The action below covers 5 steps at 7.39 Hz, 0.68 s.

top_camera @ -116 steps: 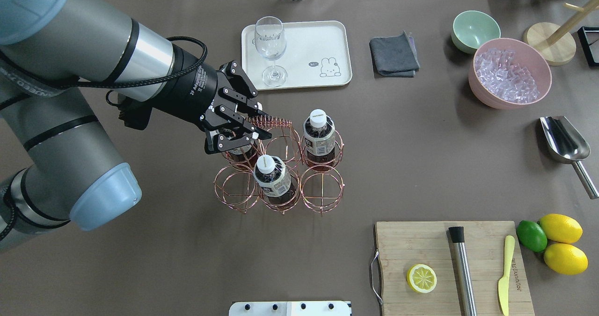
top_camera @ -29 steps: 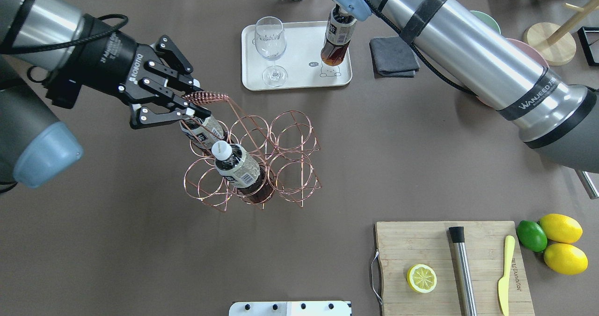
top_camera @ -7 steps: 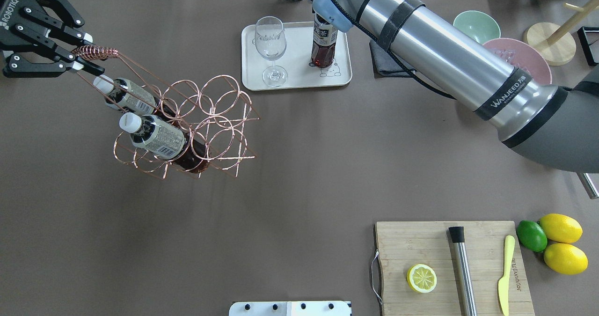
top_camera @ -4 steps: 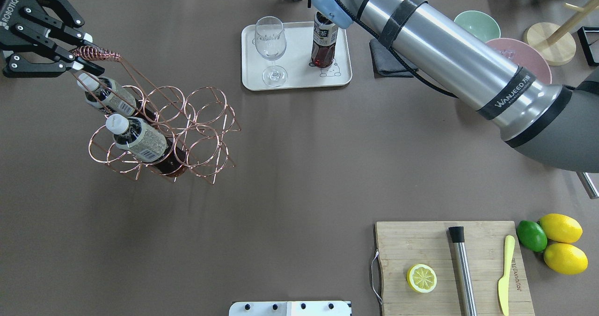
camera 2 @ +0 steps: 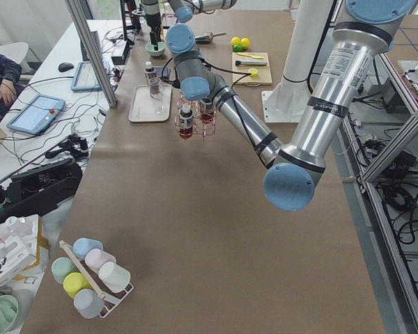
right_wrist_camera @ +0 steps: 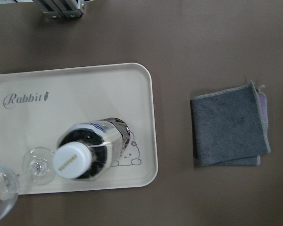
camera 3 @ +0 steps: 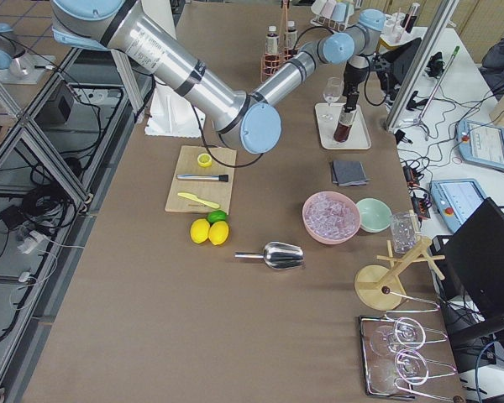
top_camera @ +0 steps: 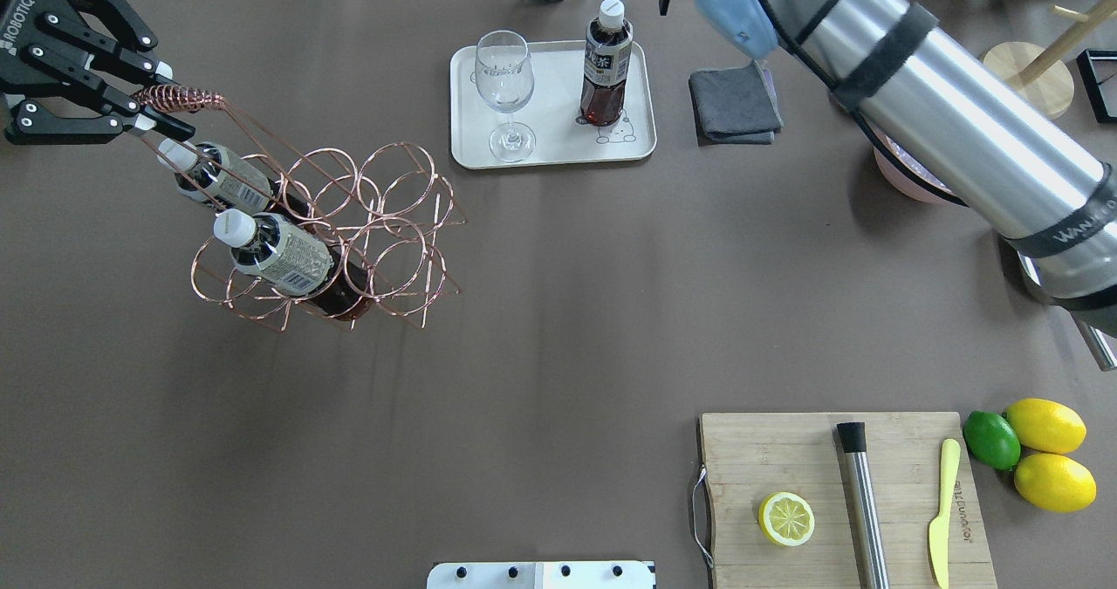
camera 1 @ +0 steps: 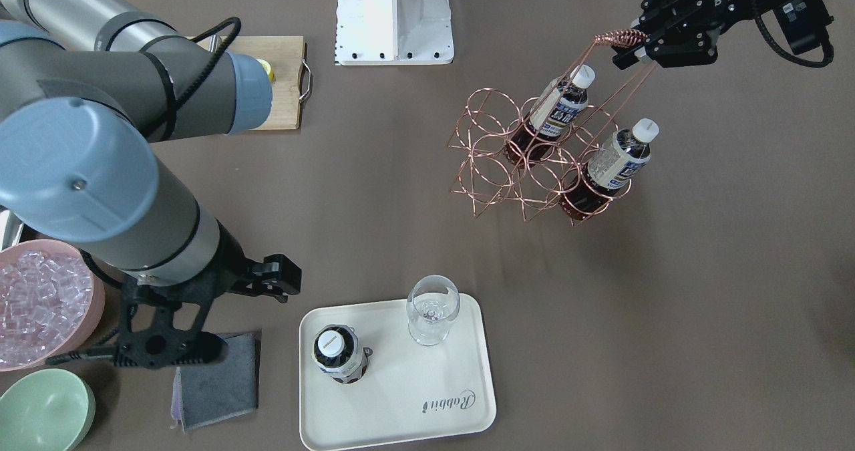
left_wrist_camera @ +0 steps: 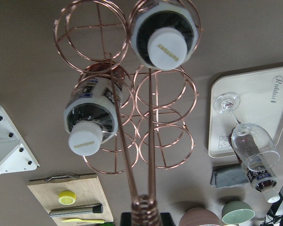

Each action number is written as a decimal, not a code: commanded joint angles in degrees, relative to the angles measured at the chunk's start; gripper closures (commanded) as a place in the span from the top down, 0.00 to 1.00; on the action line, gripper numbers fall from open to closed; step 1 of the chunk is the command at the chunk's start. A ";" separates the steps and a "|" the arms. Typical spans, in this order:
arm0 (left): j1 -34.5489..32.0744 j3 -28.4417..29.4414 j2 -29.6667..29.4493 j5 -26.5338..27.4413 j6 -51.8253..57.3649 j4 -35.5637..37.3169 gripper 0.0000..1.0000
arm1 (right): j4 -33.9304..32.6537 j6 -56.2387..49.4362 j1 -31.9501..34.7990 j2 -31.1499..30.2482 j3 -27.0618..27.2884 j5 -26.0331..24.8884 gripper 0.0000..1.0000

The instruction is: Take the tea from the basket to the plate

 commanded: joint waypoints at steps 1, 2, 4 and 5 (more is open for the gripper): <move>-7.86 15.10 -1.05 -11.24 14.93 0.66 0.00 | -7.63 -10.03 2.73 -14.78 18.32 0.40 0.98; -7.77 15.10 -1.05 -10.98 14.93 0.58 0.00 | -7.74 -11.65 4.57 -22.32 25.88 0.67 0.98; -7.24 15.19 -2.19 -10.80 15.28 0.58 0.00 | -8.17 -17.43 10.62 -35.27 35.07 4.08 0.99; -7.15 15.10 -2.19 -9.32 15.37 0.23 0.00 | -8.09 -25.13 14.66 -40.54 35.01 5.66 0.99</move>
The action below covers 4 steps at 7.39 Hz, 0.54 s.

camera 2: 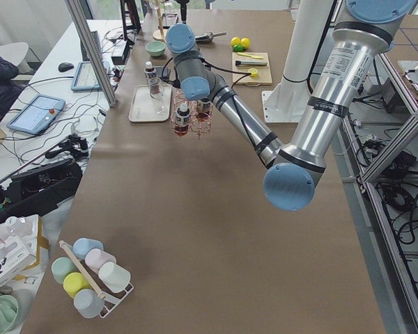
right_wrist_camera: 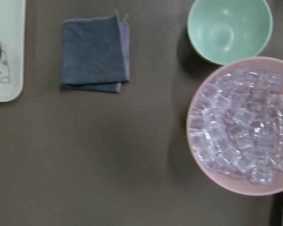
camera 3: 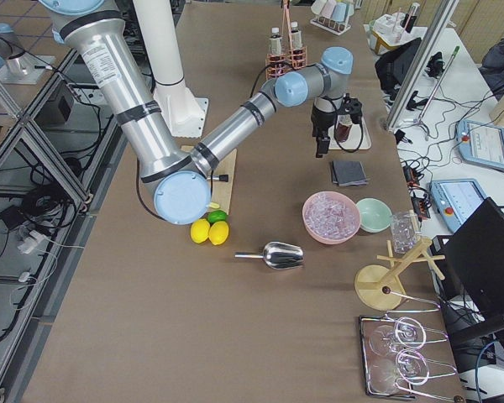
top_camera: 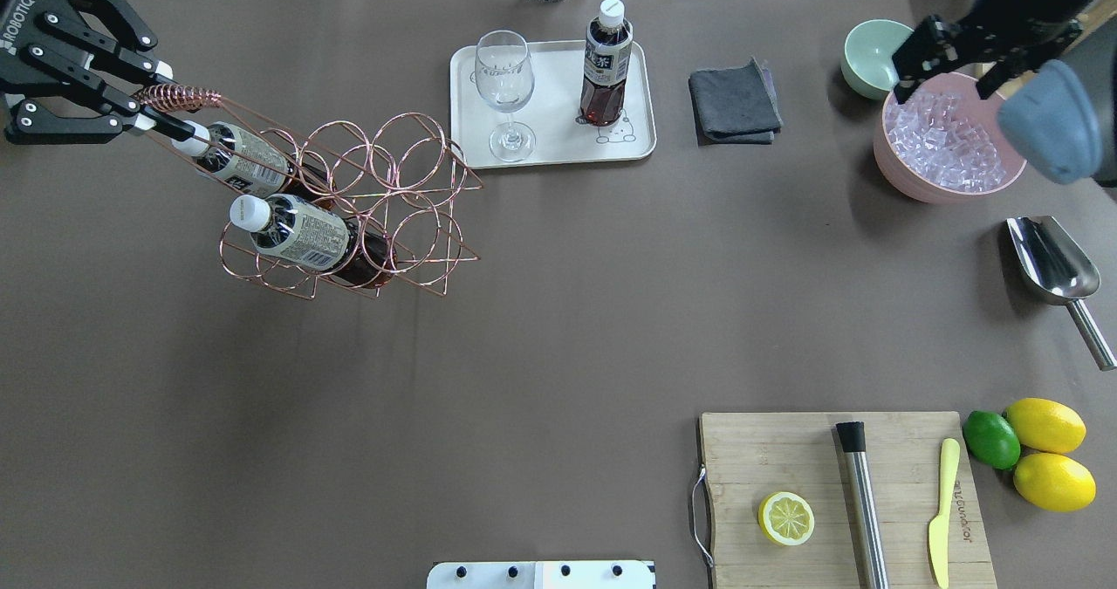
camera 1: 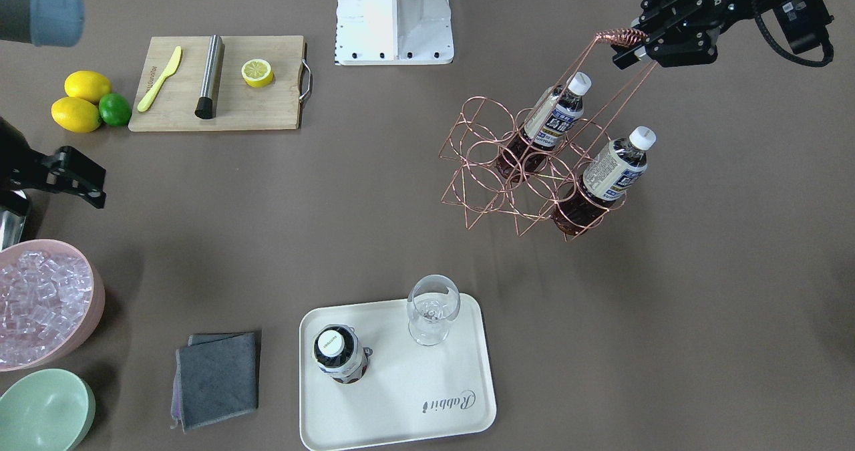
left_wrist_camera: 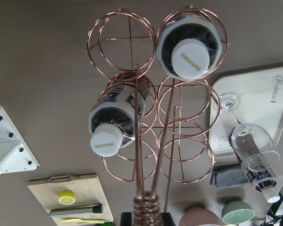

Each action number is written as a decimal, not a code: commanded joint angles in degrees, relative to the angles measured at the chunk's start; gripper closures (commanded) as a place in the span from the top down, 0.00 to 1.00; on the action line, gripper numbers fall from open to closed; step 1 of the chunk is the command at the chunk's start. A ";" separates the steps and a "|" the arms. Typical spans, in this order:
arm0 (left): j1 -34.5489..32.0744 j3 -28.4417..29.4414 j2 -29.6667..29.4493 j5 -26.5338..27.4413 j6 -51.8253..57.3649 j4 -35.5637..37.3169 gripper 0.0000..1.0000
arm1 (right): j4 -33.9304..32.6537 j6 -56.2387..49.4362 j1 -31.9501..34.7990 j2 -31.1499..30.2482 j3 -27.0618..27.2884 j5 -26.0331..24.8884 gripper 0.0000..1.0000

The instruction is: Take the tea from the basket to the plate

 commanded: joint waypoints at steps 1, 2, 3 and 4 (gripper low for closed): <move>-6.89 15.10 -1.75 -8.52 15.37 0.23 0.00 | -0.42 -15.04 9.64 -13.48 3.12 2.85 0.99; -5.85 15.10 -1.57 -8.51 15.29 0.23 0.00 | -0.33 -18.31 12.20 -17.60 2.94 3.11 0.99; -5.14 15.02 -1.57 -8.51 15.20 0.31 0.00 | -0.42 -22.00 14.22 -20.26 2.68 3.46 0.99; -5.13 15.10 -1.49 -8.43 15.20 0.40 0.00 | -1.99 -22.82 15.98 -22.11 2.41 3.90 0.99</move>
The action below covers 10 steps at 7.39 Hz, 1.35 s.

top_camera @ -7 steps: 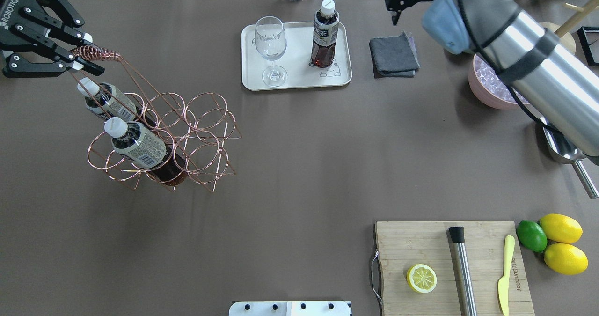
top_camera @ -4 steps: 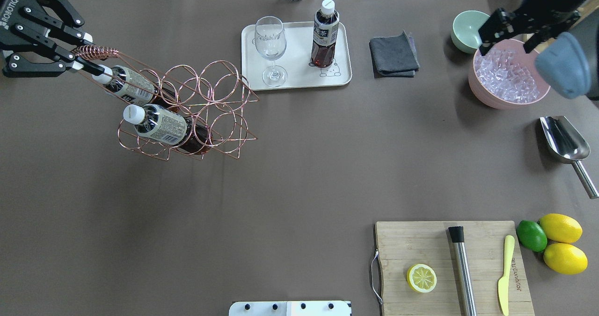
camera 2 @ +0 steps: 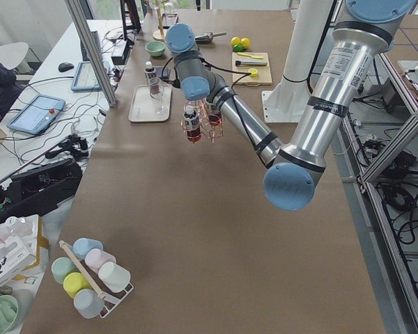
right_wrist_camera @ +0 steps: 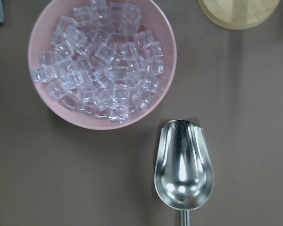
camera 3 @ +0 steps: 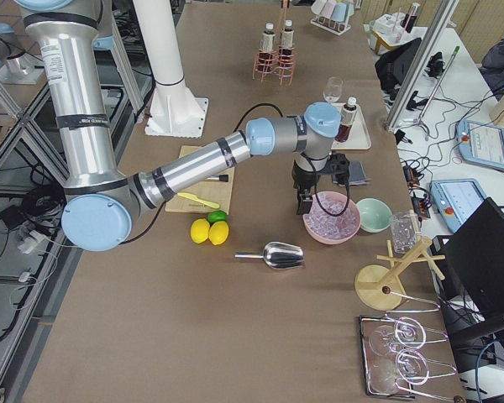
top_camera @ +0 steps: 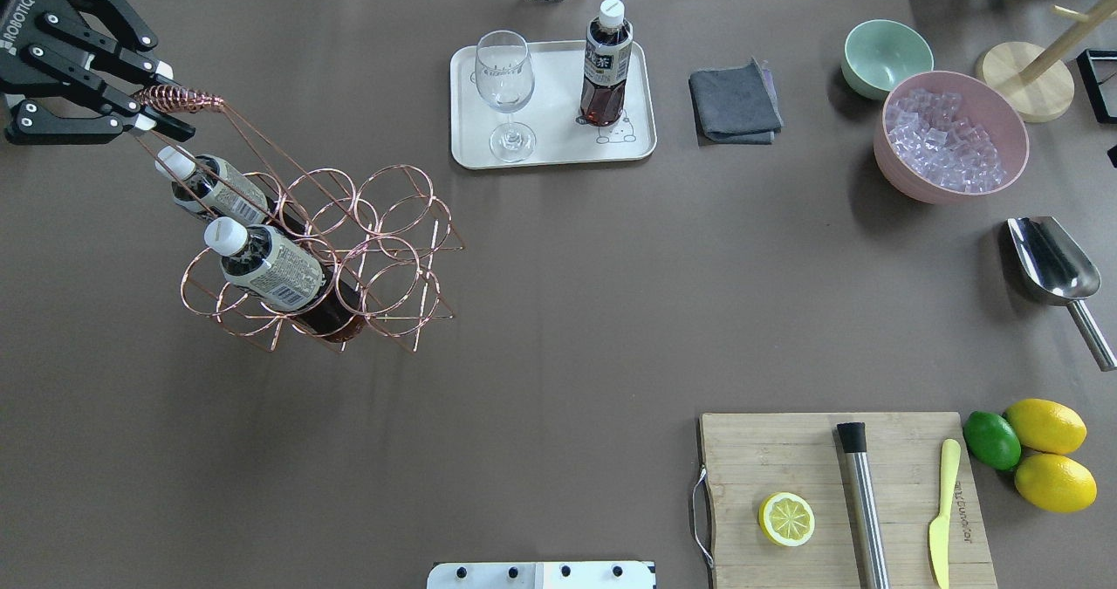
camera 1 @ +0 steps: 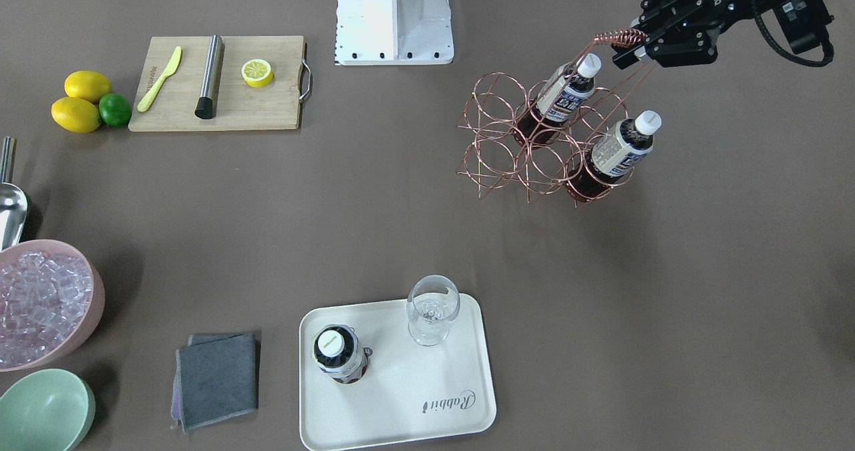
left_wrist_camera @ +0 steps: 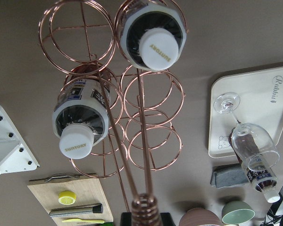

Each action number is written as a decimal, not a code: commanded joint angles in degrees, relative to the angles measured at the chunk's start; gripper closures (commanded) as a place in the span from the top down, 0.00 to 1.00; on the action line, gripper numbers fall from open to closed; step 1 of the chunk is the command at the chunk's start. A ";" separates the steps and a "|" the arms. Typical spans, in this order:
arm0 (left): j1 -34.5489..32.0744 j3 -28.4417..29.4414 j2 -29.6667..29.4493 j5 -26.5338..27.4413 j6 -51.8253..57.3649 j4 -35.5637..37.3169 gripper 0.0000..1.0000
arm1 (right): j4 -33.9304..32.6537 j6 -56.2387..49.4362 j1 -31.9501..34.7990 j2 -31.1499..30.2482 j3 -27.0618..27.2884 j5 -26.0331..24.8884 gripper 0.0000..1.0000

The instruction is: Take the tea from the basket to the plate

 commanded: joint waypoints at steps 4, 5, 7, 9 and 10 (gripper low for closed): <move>-2.15 15.19 -0.78 -6.58 15.02 0.40 0.24 | -1.12 -16.58 7.93 -11.19 -3.36 0.53 0.99; -2.15 15.02 -0.87 -6.67 15.11 0.14 0.07 | -1.21 -17.31 8.12 -11.27 -3.56 -0.52 0.99; -2.15 14.49 -1.66 -6.23 14.93 0.22 0.00 | -1.30 -17.31 9.17 -11.62 -3.56 -1.67 0.99; -2.23 13.00 -0.18 -5.61 14.76 0.23 0.00 | -1.21 -17.22 9.18 -11.71 -3.56 -1.84 0.99; -2.15 13.25 0.09 -5.61 14.76 0.23 0.13 | -1.21 -17.31 9.18 -11.71 -3.56 -1.84 0.99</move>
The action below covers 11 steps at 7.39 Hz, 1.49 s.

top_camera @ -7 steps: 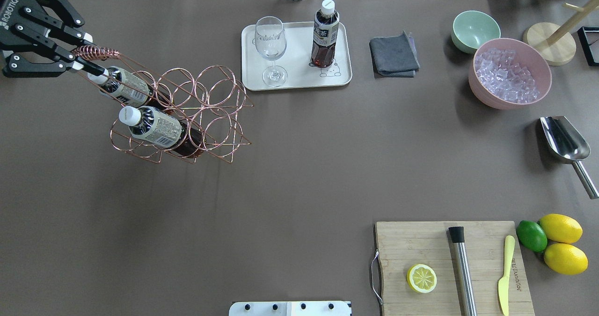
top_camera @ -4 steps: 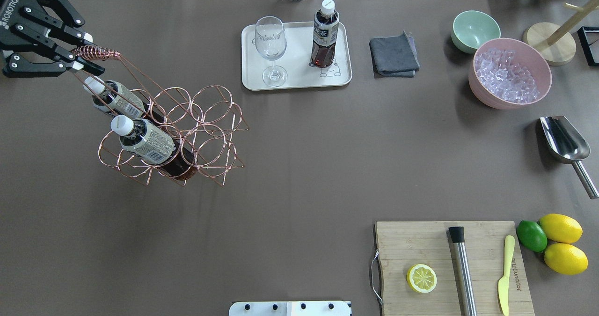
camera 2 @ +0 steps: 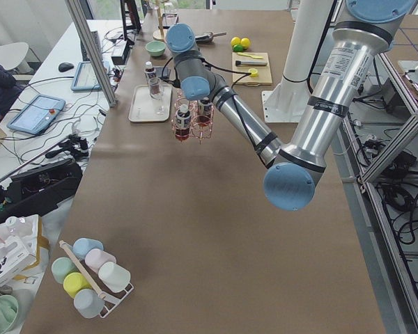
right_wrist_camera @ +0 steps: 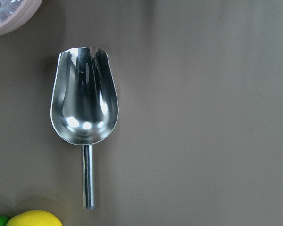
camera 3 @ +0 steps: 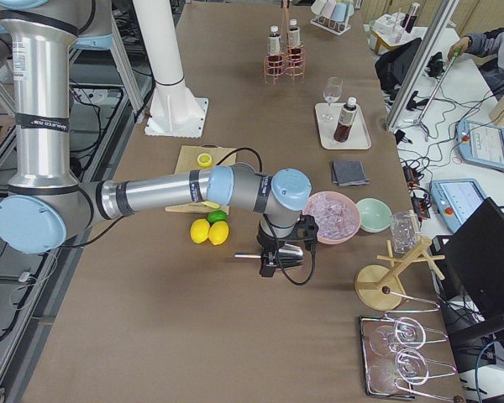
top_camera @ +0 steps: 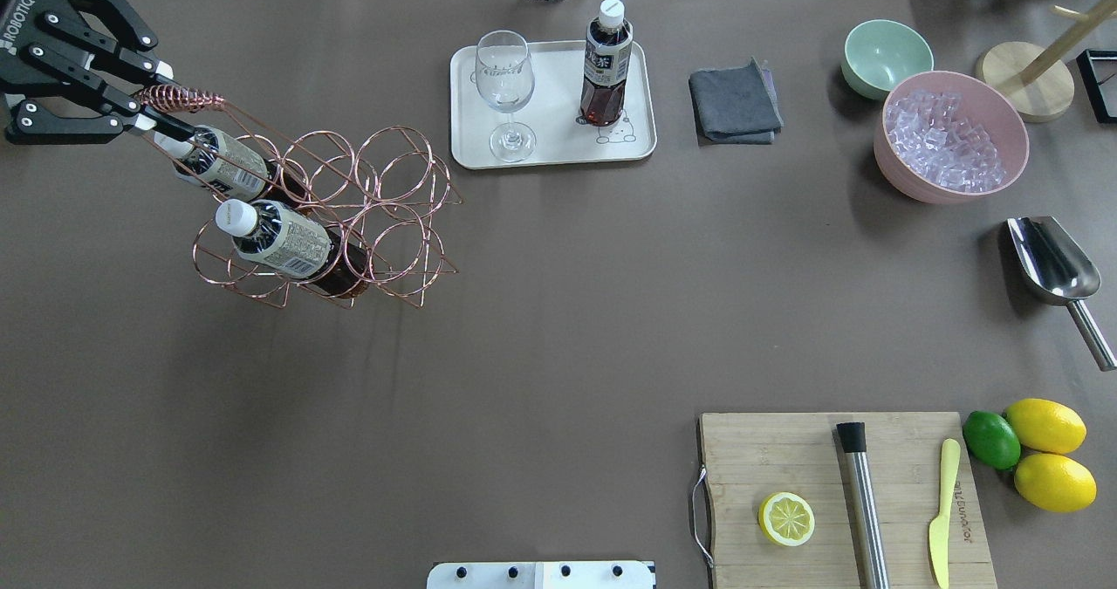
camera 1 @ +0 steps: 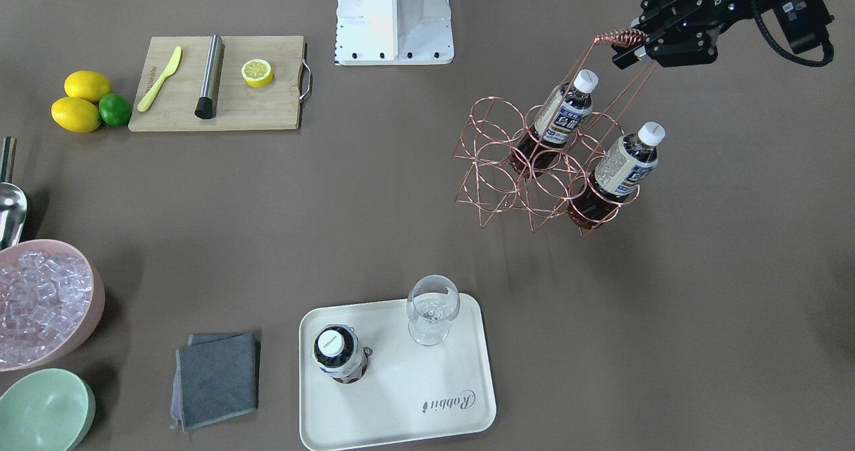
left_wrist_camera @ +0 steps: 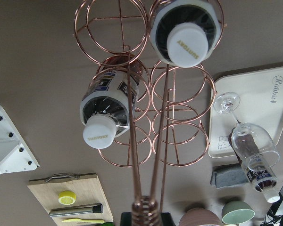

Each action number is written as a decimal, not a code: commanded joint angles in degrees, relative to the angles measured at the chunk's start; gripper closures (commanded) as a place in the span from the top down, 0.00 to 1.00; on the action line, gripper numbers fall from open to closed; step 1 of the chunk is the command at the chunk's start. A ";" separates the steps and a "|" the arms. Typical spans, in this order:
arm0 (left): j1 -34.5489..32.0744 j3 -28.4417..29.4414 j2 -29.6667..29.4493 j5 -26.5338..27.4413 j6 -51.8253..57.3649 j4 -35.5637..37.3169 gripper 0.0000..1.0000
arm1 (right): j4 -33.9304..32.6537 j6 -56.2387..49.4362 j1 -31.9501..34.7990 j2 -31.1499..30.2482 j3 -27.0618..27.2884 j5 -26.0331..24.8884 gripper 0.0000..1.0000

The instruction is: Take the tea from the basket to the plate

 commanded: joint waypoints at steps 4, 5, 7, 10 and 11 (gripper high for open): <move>-0.92 13.26 0.62 -3.87 14.76 0.40 0.97 | 0.04 0.09 0.84 -0.15 0.35 0.44 0.99; -0.13 13.17 0.62 -3.51 14.67 0.40 0.97 | 0.13 0.53 0.85 0.11 0.61 0.01 0.99; 0.05 13.08 0.62 -3.16 14.67 0.40 0.97 | 0.13 0.62 0.85 0.37 4.45 0.10 0.99; 0.14 13.78 0.88 -2.80 14.93 0.31 0.97 | 0.13 0.53 1.55 0.03 5.71 -0.17 0.99; 0.23 13.70 1.15 -2.28 14.85 0.22 0.97 | 0.13 0.53 1.55 0.02 5.62 -0.17 0.99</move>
